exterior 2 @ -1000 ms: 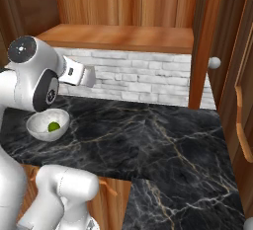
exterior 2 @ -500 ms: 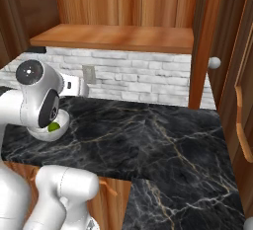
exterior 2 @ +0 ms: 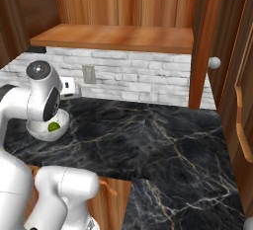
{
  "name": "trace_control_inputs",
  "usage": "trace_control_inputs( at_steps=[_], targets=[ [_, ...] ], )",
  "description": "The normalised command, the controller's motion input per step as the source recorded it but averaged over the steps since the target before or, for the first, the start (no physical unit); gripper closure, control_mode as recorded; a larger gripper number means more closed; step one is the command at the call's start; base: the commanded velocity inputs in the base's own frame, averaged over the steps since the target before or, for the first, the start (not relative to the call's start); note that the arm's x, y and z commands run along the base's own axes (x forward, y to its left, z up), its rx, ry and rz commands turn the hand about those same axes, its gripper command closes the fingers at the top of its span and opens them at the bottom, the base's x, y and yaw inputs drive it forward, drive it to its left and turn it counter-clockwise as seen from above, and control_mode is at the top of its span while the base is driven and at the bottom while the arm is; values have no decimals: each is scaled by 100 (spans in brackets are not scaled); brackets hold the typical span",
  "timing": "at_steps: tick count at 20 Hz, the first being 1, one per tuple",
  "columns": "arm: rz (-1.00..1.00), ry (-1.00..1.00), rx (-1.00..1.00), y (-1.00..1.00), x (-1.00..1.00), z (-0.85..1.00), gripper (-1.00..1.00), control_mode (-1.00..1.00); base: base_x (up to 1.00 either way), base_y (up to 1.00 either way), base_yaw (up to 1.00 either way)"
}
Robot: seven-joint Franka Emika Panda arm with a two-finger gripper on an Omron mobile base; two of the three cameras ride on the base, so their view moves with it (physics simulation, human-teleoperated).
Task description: Pick the limes from the cabinet and place them in one bowl. Pick the onion from the sink and place it in the other bowl.
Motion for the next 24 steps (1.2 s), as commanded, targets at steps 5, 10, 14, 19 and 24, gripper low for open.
trace_control_inputs(
  at_steps=[5, 10, 14, 19, 24],
  targets=[
    [21, 10, -2, 52, 38, -46, 100, -100, 0, 0, 0],
    [21, 17, -2, 39, 44, -63, 100, -100, 0, 0, 0],
    [17, 21, -6, 33, 45, -63, 100, -100, 0, 0, 0],
    [13, 13, -8, 29, 39, -41, 100, -100, 0, 0, 0],
    [11, 1, 0, 34, 39, -50, 100, -100, 0, 0, 0]
  ],
)
